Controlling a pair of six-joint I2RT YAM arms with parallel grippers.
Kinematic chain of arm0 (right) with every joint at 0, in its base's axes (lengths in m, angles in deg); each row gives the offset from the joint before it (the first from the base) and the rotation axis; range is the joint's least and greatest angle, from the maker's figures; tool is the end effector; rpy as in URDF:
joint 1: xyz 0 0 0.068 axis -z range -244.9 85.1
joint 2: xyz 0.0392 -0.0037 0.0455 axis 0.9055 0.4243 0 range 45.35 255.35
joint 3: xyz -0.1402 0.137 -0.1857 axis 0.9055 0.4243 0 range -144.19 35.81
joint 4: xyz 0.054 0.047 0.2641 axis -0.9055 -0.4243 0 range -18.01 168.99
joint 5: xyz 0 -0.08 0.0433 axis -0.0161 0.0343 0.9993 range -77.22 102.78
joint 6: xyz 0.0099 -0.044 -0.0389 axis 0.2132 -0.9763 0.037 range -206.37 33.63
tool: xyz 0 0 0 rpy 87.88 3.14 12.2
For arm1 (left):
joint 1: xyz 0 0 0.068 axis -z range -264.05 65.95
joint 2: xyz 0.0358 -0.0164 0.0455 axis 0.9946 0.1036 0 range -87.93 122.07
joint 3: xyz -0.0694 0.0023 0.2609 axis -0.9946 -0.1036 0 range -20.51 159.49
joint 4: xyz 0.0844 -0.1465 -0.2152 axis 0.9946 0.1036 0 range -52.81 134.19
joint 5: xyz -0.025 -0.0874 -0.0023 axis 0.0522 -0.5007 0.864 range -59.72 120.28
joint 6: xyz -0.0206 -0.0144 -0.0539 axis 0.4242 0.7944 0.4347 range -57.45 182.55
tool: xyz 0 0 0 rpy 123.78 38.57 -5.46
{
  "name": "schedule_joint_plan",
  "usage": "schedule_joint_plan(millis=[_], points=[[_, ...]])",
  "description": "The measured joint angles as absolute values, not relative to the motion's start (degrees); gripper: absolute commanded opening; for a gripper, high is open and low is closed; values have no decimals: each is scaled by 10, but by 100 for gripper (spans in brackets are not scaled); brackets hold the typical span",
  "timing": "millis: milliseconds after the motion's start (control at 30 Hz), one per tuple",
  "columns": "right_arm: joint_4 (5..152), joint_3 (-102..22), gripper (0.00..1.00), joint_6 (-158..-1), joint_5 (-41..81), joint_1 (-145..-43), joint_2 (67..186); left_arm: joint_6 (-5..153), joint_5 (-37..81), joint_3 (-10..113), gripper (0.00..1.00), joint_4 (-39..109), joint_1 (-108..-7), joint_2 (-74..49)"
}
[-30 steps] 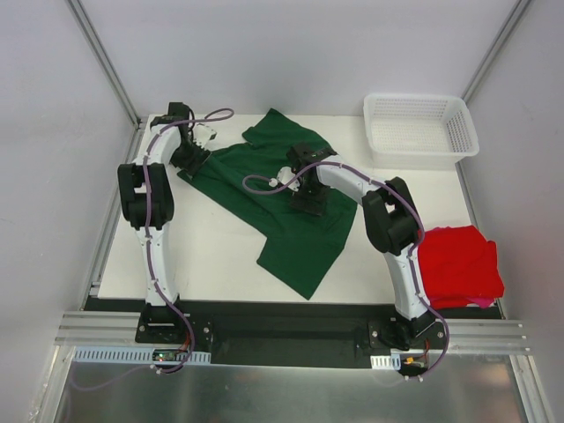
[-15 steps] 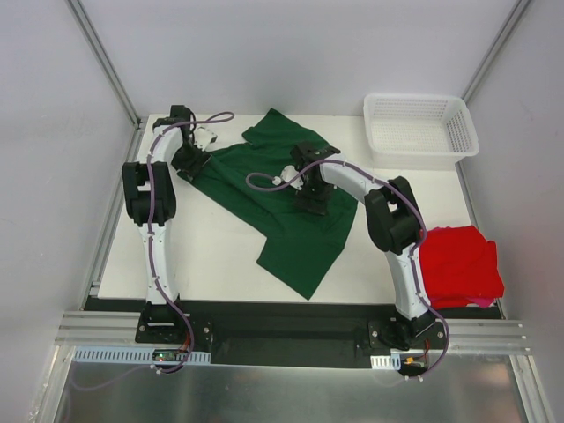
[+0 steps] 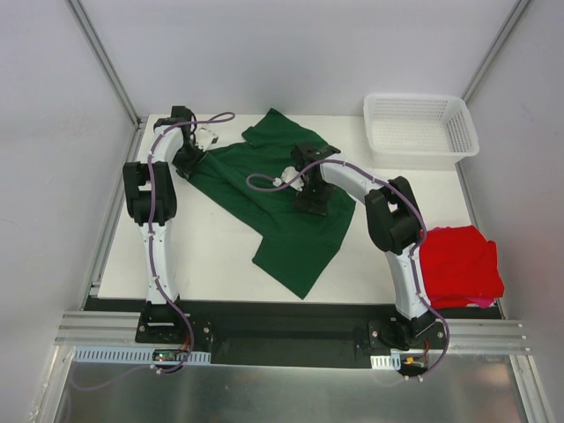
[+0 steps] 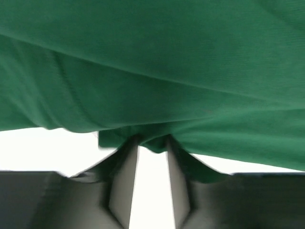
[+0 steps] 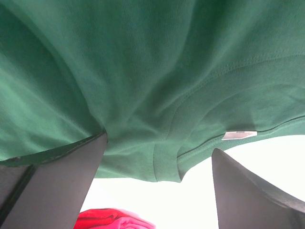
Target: Fold and stack the t-shirts
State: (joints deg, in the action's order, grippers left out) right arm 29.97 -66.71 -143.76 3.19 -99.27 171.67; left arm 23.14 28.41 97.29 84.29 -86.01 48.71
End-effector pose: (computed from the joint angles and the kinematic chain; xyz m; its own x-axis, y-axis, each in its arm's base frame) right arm 0.3916 0.2590 0.1628 0.0097 -0.9996 -0.0252 -0.9423 -0.0007 -0.3347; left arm 0.5211 0.0164 0.1589 -0.7182 0.6105 -0.3339 0.5633 0.7918 0.2359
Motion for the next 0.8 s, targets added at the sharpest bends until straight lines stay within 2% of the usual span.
schedule_joint_plan(millis=[33,100,133,467,800], points=[[299,-667,96,-1439,32,-993,1717,231,281,973,10,843,-860,487],[297,-667,96,-1441,32,-992,1717,231,276,973,8,846,-860,488],[296,-667,96,-1441,32,-992,1717,229,276,973,0,846,-860,488],[307,-685,96,-1431,32,-989,1717,230,274,933,0,828,-860,465],[361,-819,96,-1426,27,-992,1772,230,273,847,0,832,-860,412]])
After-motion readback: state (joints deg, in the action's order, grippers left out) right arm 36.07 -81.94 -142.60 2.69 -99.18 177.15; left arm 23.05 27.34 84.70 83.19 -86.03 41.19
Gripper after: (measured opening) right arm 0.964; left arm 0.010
